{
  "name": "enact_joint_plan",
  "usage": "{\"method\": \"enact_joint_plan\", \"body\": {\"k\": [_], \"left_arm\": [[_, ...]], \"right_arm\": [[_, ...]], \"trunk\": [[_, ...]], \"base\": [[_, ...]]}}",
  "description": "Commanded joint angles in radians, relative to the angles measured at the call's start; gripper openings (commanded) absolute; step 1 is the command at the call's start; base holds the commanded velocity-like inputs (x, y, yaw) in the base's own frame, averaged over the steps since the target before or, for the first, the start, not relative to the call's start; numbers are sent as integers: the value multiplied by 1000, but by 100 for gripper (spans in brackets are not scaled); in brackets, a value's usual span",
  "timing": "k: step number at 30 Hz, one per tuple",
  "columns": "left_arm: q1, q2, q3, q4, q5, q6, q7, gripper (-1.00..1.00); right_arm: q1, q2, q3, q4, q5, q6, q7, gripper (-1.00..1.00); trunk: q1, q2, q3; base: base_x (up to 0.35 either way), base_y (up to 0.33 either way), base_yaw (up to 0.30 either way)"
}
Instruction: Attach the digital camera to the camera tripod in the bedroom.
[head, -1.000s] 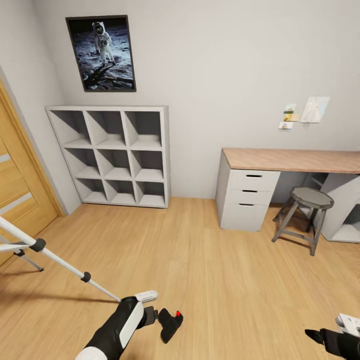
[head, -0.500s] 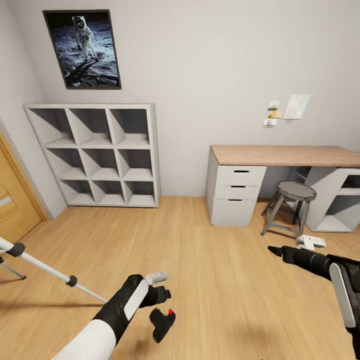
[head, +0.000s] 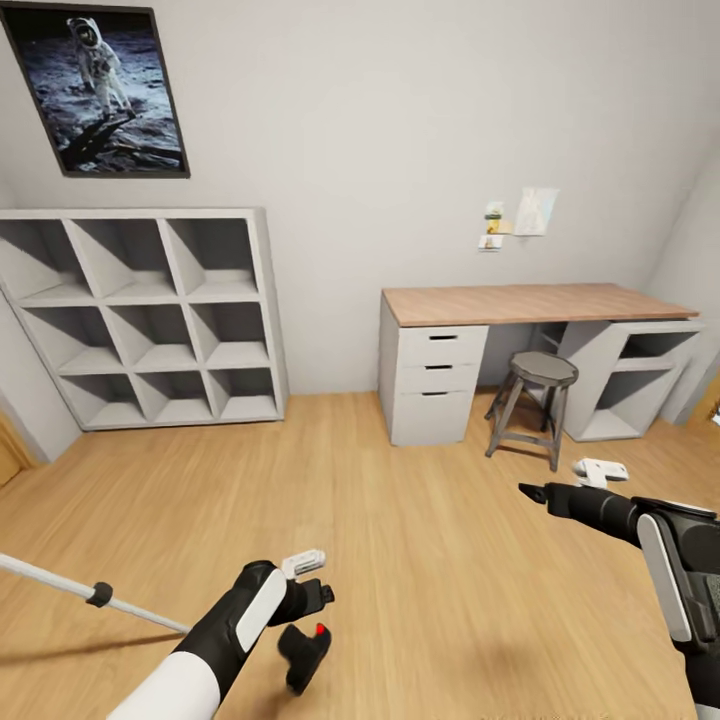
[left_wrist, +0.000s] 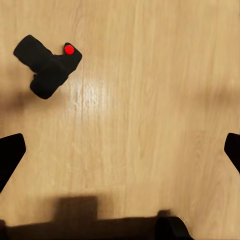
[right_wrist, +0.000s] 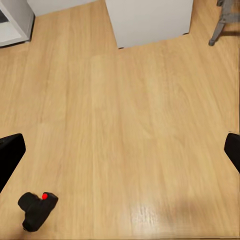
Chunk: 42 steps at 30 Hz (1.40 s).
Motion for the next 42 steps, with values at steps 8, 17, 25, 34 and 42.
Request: {"method": "enact_joint_plan", "body": {"k": [8, 17, 25, 34, 42], "left_arm": [[6, 7, -5, -2, 11, -14, 11, 100], [18, 9, 24, 0, 12, -9, 60, 100], [28, 12, 19, 1, 5, -18, 72, 100], [36, 33, 11, 1, 4, -21, 73, 100], [59, 66, 21, 3, 4, -59, 76, 100]], "right_arm": [[-3, 0, 6, -1, -5, 6, -3, 100], [-5, 1, 12, 1, -5, 6, -3, 100], [-2, 1, 13, 1, -3, 6, -3, 100], [1, 1, 18, 1, -6, 6, -3, 100], [1, 1, 48, 31, -6, 6, -3, 100]], "trunk": [[0, 0, -1], [11, -21, -10], [42, -77, -35], [77, -140, -60], [107, -196, -84]], "base": [[0, 287, -263], [0, 106, -264], [0, 5, -265], [0, 1, -232], [0, 0, -51]]}}
